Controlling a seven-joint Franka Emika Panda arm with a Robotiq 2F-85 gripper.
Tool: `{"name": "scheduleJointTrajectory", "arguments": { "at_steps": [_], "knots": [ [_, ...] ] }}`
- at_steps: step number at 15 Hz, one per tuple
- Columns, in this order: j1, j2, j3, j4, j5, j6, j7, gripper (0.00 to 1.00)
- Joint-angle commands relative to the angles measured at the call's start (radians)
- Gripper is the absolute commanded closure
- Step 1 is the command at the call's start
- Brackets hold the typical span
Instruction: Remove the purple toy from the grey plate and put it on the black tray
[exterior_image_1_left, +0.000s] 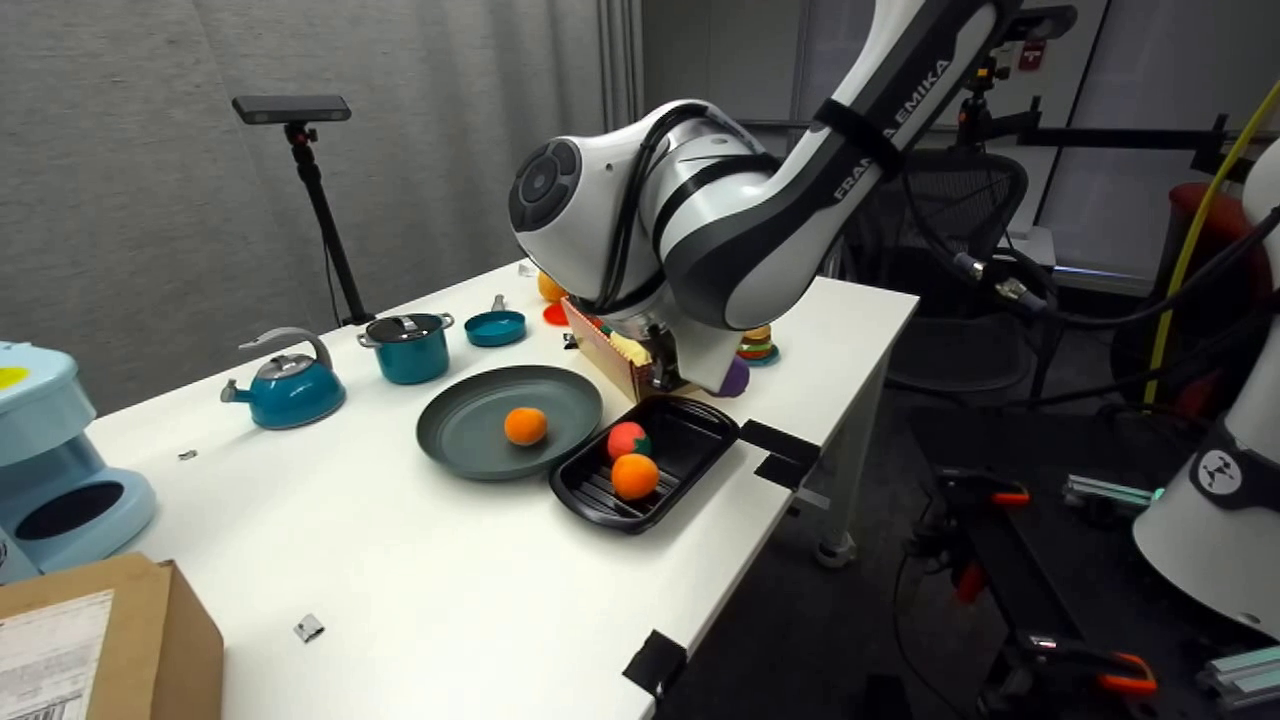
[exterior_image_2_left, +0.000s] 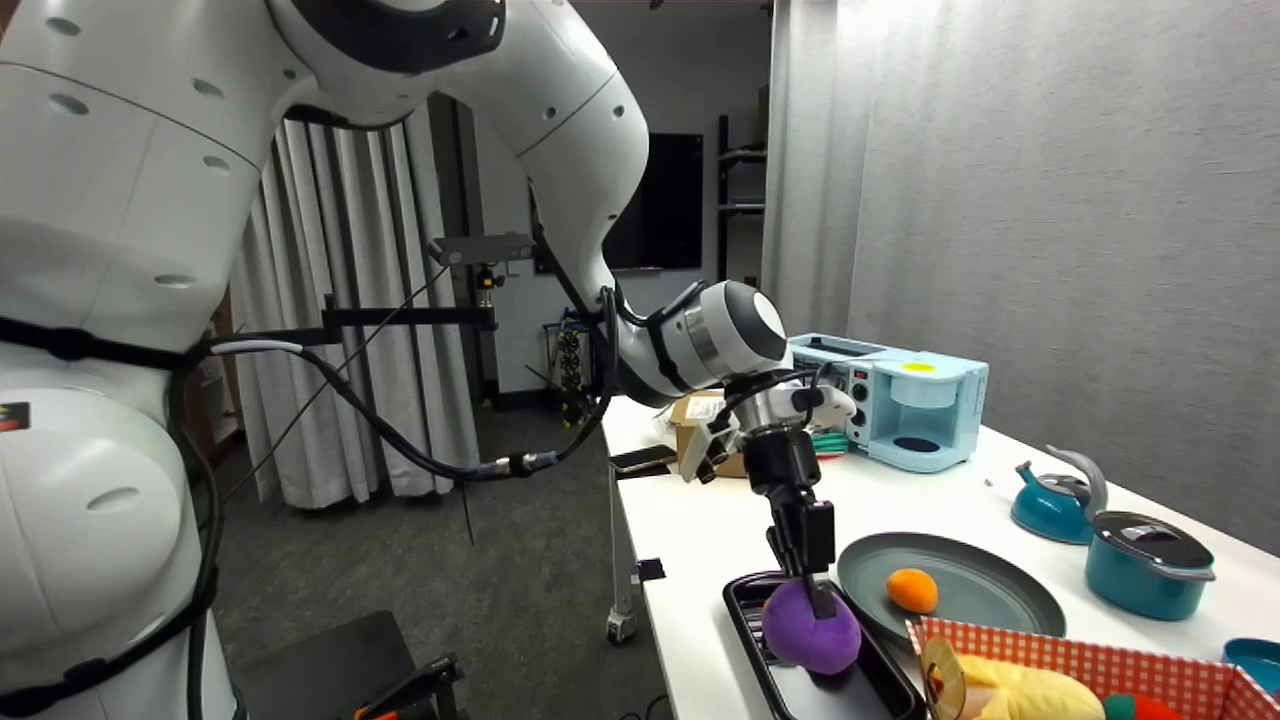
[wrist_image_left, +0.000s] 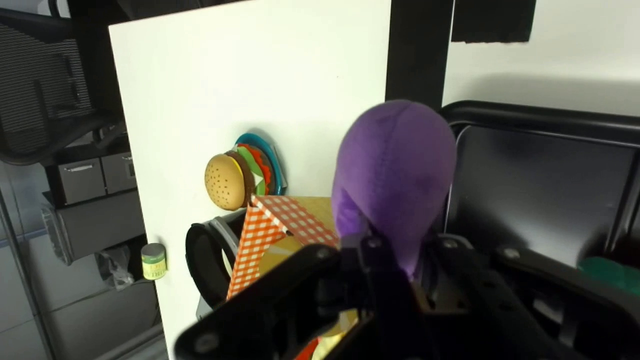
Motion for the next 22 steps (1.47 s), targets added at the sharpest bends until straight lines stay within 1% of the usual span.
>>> {"name": "scheduleJointTrajectory", "arguments": {
  "at_steps": [1, 11, 12, 13, 15, 20, 21, 22],
  "knots": [
    [-0.042, -0.027, 0.041, -0.025, -0.029, -0.005, 0.01, 0.96],
    [-0.061, 0.0, 0.074, 0.007, -0.017, -0.008, -0.029, 0.96],
    [-0.063, 0.001, 0.076, 0.008, -0.014, -0.006, -0.039, 0.6],
    [-0.065, 0.0, 0.078, 0.006, -0.012, -0.005, -0.048, 0.59],
    [-0.068, -0.001, 0.083, 0.0, -0.01, -0.004, -0.07, 0.45],
    [-0.072, 0.004, 0.092, 0.001, -0.007, 0.0, -0.113, 0.05],
    [-0.072, 0.005, 0.093, 0.002, -0.007, 0.0, -0.121, 0.01],
    [-0.072, 0.005, 0.094, 0.002, -0.007, 0.0, -0.126, 0.0]
  ]
}}
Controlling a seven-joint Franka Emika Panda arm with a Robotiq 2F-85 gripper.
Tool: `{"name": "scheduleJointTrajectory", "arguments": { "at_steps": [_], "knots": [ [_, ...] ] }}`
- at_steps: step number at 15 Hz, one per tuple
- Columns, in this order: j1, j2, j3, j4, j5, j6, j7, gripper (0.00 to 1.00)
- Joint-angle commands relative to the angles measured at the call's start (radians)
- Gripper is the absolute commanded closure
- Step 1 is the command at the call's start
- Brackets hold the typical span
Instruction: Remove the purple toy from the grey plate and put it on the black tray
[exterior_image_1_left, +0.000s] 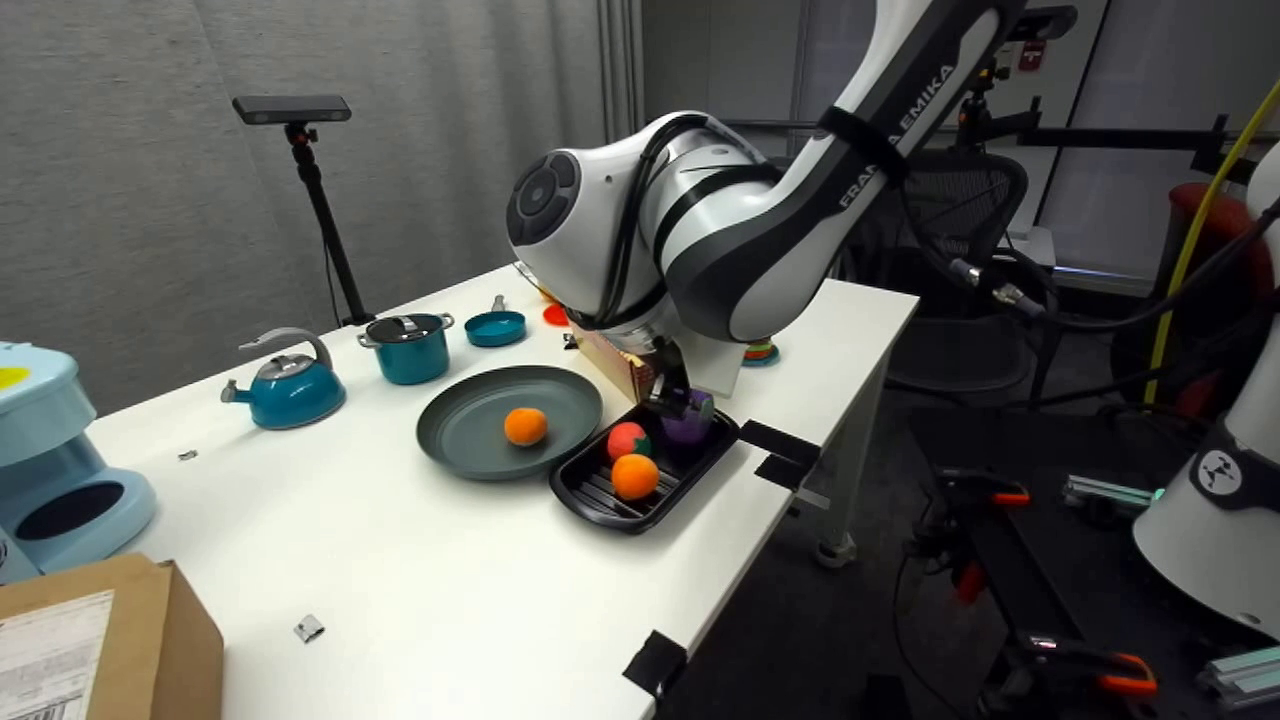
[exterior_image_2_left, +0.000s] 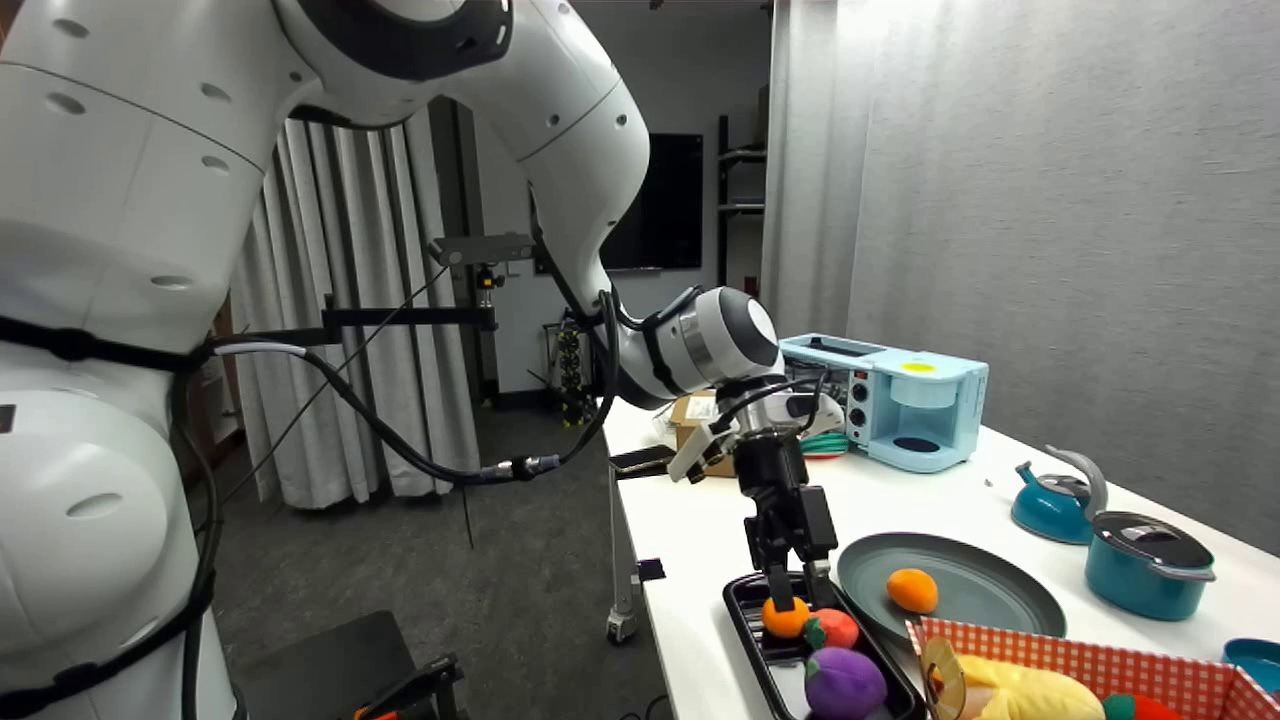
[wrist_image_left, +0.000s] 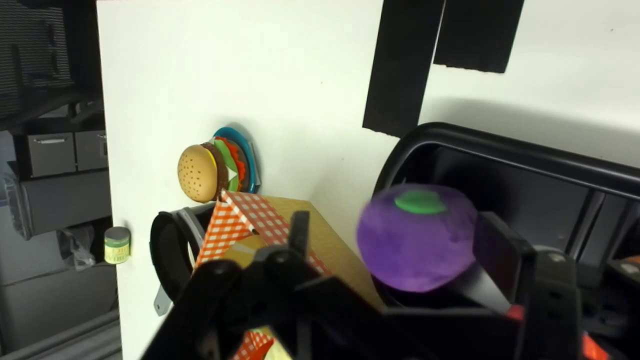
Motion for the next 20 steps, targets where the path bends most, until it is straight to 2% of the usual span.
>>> {"name": "scheduleJointTrajectory", "arguments": {
  "at_steps": [1, 8, 9, 20],
  "knots": [
    [-0.025, -0.001, 0.023, 0.003, -0.007, 0.0, -0.037, 0.0],
    [-0.028, 0.003, 0.03, 0.015, 0.023, -0.015, -0.053, 0.0],
    [-0.017, 0.003, 0.025, 0.003, -0.002, -0.005, -0.023, 0.0],
    [-0.02, 0.003, 0.026, 0.003, 0.001, -0.005, -0.025, 0.0]
  ]
}}
